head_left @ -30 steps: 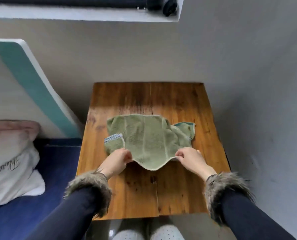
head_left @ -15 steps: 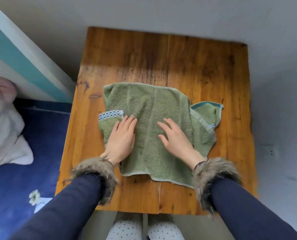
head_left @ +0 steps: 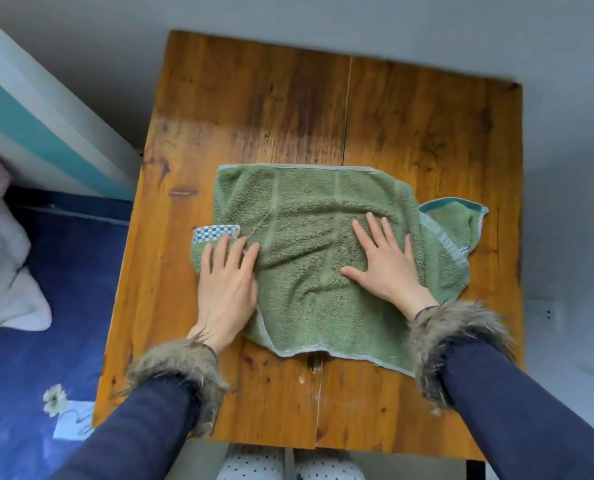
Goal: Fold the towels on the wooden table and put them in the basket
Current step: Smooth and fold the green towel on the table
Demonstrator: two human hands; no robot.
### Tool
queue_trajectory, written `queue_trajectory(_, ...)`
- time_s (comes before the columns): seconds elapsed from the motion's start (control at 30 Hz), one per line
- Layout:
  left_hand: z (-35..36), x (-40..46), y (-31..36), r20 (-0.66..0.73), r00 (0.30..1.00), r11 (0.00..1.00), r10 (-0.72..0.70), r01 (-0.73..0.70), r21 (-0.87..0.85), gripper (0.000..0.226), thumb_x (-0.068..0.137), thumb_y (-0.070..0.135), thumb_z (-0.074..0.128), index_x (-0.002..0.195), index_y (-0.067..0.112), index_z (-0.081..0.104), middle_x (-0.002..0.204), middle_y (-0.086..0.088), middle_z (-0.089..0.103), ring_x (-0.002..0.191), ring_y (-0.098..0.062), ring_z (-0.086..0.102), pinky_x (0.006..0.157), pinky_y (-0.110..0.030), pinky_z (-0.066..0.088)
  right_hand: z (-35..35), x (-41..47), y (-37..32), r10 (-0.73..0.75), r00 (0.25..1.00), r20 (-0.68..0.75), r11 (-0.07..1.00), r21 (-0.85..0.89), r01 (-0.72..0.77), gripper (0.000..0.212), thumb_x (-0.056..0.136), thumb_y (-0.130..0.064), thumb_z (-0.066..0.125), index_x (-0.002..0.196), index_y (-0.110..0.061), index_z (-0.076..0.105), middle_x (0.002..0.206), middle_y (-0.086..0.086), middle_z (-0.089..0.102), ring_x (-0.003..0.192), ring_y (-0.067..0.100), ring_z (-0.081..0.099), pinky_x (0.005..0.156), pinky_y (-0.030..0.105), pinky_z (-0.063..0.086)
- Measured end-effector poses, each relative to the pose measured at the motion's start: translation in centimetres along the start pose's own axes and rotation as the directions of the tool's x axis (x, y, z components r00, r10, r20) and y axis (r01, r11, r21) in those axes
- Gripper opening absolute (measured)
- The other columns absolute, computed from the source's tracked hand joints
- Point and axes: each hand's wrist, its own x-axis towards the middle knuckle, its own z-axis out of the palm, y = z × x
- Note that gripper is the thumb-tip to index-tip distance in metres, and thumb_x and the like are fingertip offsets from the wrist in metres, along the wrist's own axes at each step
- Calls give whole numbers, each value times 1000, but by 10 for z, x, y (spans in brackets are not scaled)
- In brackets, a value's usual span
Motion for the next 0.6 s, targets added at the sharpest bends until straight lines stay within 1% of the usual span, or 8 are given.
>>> queue_trajectory(0.07,-8,-6,-6,-43,994,994,-97,95,-46,48,68,4,62,116,8,54,116,-17,52,113,-37,45,94,-47,38,-3,0,-9,46,999,26,998,30,-47,86,87,-53,51,149,-30,-4,156,-3,-17,144,19,-15,114,53,-4)
queue_trajectory(0.17,-15,-18,-22,-53,971,964,-234,224,-142,36,73,2,60,108,3,57,103,-19,51,94,-36,49,72,-44,46,-6,-2,-33,110,994,-15,989,97,-108,75,92,-40,46,150,-18,4,157,4,-11,145,22,-11,116,53,-3)
queue_trajectory(0.27,-20,-29,-44,-30,906,881,-422,403,-247,22,83,15,57,102,3,59,97,-17,54,93,-35,51,75,-43,45,-8,-1,-65,41,985,-169,987,157,-14,63,95,-37,41,148,-14,15,158,6,0,146,21,-4,117,50,-3)
queue_trajectory(0.33,-23,-36,-60,41,801,731,-597,564,-384,22,89,25,53,97,6,59,98,-15,56,99,-33,50,81,-41,42,-10,2,-90,-95,968,-232,981,141,130,60,96,-37,40,148,-16,17,158,6,4,146,21,-1,117,48,-2)
queue_trajectory(0.4,-25,-45,-72,101,698,577,-709,656,-487,26,91,33,49,96,9,57,100,-12,56,102,-32,51,86,-40,41,-11,7,-114,-225,947,-228,963,95,251,60,96,-38,39,148,-19,16,158,5,4,146,20,0,118,46,0)
queue_trajectory(0.47,-28,-49,-79,89,653,527,-752,677,-513,31,92,38,47,104,10,54,108,-12,53,107,-32,49,91,-43,41,-11,13,-134,-306,933,-188,946,47,320,61,96,-40,37,149,-22,13,158,4,1,146,21,-2,118,46,3)
queue_trajectory(0.53,-33,-41,-84,28,677,578,-735,648,-497,38,92,38,46,119,10,49,121,-11,50,115,-31,45,95,-45,38,-9,20,-147,-341,931,-133,938,22,346,62,96,-43,36,149,-24,9,158,3,-3,146,22,-3,118,48,4)
queue_trajectory(0.6,-36,-23,-86,-42,797,723,-603,523,-451,41,93,33,47,129,12,44,130,-9,46,122,-29,40,97,-45,34,-4,25,-150,-335,941,-58,942,4,335,64,96,-46,36,149,-25,7,158,2,-5,145,22,-3,117,49,6)
